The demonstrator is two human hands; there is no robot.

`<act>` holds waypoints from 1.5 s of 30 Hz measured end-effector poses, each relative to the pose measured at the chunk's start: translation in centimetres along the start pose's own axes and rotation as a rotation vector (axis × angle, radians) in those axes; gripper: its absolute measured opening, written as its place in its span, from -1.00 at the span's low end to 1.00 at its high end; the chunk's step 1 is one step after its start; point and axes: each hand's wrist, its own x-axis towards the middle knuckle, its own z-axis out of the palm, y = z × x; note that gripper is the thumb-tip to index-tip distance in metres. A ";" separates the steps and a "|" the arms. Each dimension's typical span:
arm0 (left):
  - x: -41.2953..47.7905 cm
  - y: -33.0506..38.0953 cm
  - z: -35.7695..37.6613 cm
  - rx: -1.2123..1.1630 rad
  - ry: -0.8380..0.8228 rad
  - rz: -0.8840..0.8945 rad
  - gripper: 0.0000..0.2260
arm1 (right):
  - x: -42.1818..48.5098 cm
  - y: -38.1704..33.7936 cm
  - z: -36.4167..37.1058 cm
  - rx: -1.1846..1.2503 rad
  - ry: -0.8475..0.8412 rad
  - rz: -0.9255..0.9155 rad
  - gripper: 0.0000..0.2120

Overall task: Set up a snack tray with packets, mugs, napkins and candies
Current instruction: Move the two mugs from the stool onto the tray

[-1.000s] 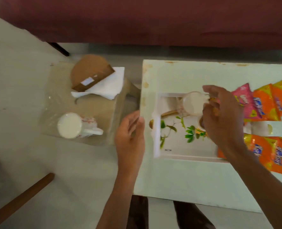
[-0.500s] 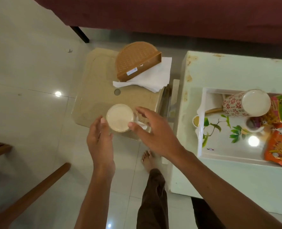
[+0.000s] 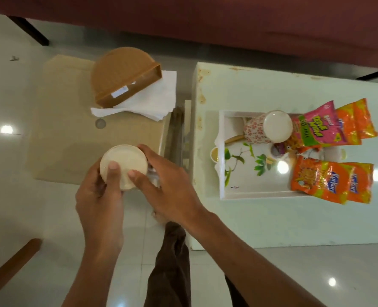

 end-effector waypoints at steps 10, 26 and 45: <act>-9.7 0.8 13.2 -0.124 -0.273 -0.063 -0.74 | -8.8 6.8 -14.1 0.088 0.251 0.184 -0.44; -14.9 -6.0 27.7 0.080 -0.346 -0.098 -0.75 | -11.6 21.4 -23.9 0.193 0.233 0.245 -0.52; -14.8 -7.0 28.3 0.165 -0.301 -0.042 -0.73 | -10.7 24.1 -23.9 0.179 0.202 0.185 -0.48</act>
